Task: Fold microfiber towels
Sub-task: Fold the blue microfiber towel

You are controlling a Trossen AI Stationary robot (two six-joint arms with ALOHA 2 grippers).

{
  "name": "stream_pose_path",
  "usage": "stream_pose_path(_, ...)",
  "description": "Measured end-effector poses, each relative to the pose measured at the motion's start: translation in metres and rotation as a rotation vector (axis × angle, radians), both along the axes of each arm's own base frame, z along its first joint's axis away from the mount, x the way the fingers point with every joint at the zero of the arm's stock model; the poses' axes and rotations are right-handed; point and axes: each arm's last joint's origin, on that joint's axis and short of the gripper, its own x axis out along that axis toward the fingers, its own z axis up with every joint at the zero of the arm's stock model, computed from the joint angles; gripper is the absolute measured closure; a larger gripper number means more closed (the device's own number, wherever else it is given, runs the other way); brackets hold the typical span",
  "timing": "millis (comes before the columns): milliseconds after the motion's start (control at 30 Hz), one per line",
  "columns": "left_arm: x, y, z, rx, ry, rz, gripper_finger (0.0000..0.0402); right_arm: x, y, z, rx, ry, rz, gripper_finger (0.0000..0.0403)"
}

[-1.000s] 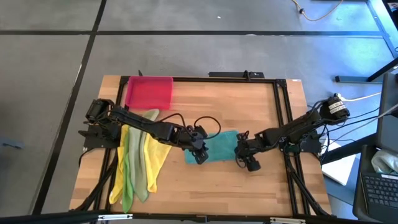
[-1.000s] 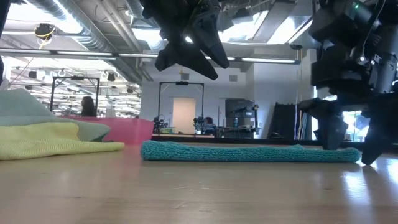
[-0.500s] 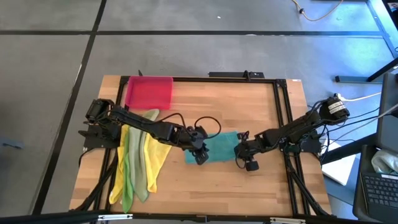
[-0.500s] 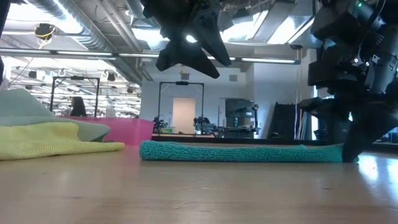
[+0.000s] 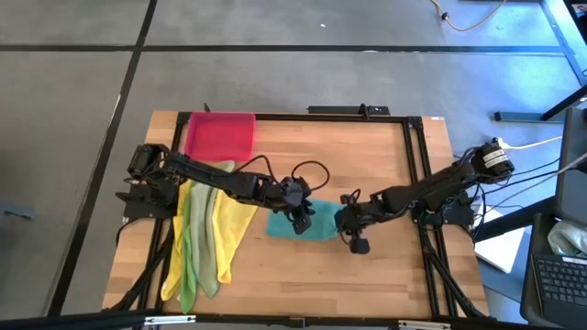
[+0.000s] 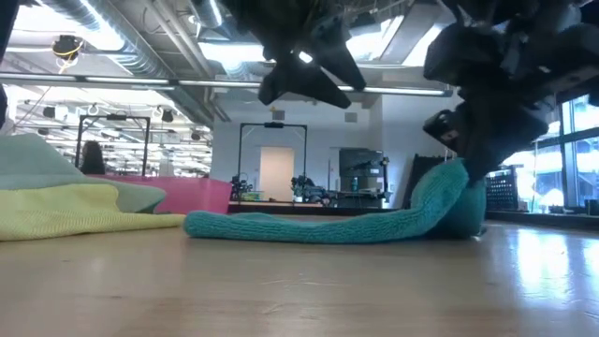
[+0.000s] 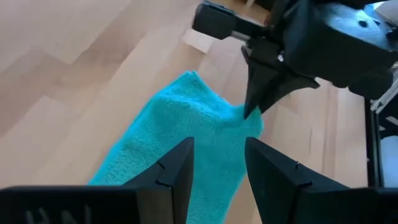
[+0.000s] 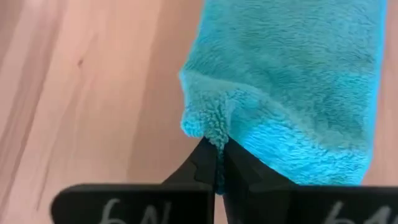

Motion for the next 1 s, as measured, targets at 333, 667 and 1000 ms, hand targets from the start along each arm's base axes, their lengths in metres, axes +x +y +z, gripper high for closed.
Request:
stream_pose_path(333, 0.000, -0.003, 0.000, 0.009, -0.002, -0.069, 0.0266, 0.007, 0.000, -0.012, 0.119, 0.081, 0.043, 0.0386)
stream_pose_path(667, 0.002, -0.012, 0.005, 0.037, -0.056, -0.117, 0.0266, 0.013, 0.001, -0.007, 0.190, 0.036, 0.050, 0.0383)
stream_pose_path(1000, -0.011, -0.011, -0.010, 0.102, 0.153, -0.258, 0.0266, 0.040, 0.003, 0.016, 0.219, -0.029, -0.057, 0.0386)
